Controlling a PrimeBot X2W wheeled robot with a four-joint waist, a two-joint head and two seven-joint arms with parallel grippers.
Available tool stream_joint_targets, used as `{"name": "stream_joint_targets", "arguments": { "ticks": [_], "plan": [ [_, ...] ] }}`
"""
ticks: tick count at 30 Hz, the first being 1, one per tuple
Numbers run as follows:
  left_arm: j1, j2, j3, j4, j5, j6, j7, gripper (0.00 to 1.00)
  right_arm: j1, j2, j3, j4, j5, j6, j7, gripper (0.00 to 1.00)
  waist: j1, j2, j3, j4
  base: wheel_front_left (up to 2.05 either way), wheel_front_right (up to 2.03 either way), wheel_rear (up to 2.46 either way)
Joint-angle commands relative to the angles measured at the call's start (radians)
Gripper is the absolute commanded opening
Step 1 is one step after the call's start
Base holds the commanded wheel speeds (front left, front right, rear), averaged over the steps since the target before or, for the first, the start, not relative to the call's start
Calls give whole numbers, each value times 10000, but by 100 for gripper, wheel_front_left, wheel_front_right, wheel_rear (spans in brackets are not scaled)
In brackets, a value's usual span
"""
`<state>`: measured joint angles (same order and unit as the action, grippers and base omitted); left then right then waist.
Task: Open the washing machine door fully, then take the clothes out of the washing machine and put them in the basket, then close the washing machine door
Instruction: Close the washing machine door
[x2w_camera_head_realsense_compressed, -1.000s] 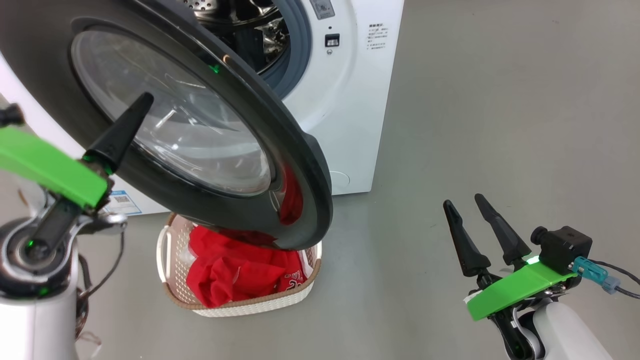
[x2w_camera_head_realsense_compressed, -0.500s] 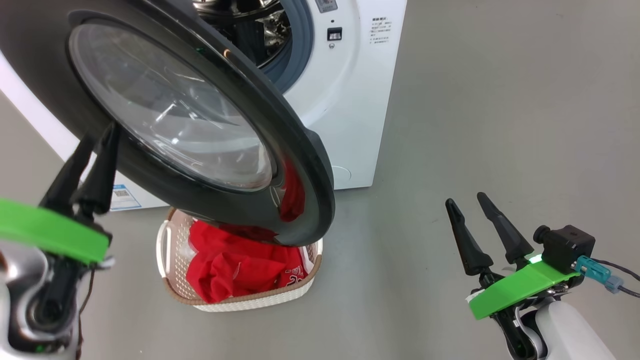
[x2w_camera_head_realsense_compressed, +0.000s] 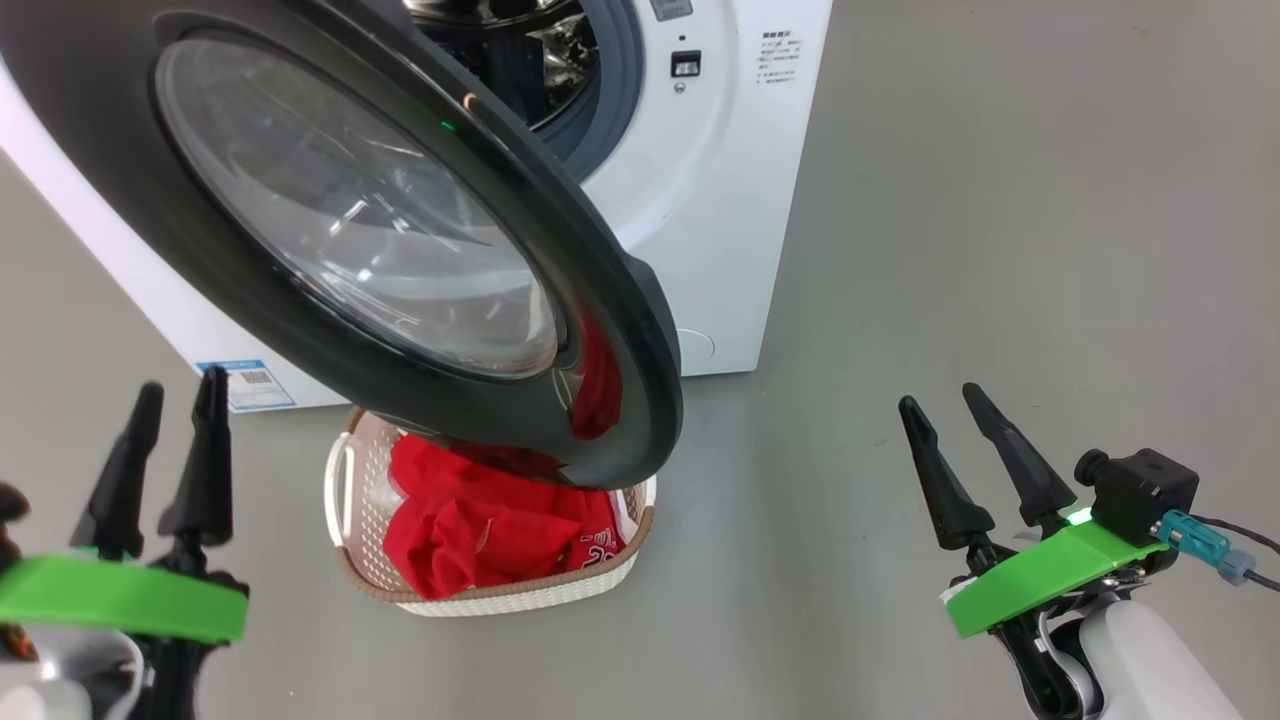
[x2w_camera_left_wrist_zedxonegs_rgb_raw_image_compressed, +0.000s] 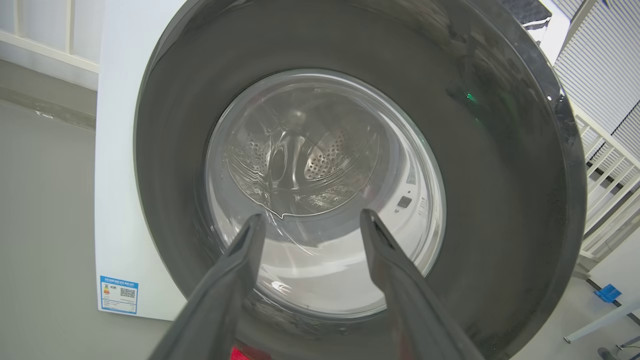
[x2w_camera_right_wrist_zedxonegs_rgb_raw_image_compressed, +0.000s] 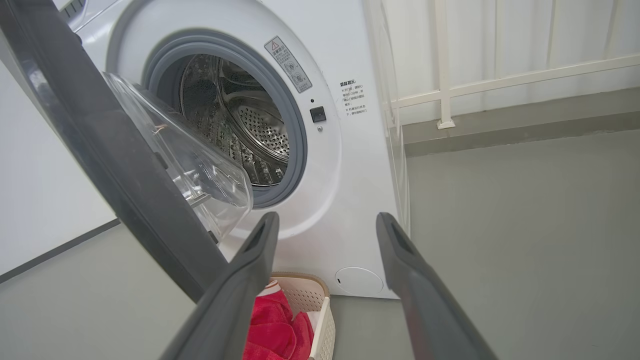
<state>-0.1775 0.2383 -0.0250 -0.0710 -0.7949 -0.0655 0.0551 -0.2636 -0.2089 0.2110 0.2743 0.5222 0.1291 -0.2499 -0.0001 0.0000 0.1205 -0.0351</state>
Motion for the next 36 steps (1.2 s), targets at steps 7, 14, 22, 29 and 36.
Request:
{"name": "stream_joint_targets", "arguments": {
  "ticks": [7,14,22,29,36],
  "plan": [
    [484,190,144,379,1346,-148,-1668,100,-208,-164,238,-239,-95,16,-119,100,1,0,-66,83,0,0,0],
    [863,62,45,925,2049,-33,-2633,100,-186,-229,245,-247,-85,16,-119,100,1,0,-103,115,0,0,0],
    [1135,-121,5,1010,2750,109,-3052,100,-160,-224,252,-274,-93,16,-119,100,1,0,-110,131,0,0,0],
    [1255,-430,119,1089,3243,146,-3154,100,-152,-228,291,-235,-93,16,-119,100,1,0,-123,176,0,0,0],
    [1213,-756,285,1157,3528,35,-3166,100,-216,-280,354,-225,-83,16,-119,100,1,0,-130,200,0,0,0]
  ]
}}
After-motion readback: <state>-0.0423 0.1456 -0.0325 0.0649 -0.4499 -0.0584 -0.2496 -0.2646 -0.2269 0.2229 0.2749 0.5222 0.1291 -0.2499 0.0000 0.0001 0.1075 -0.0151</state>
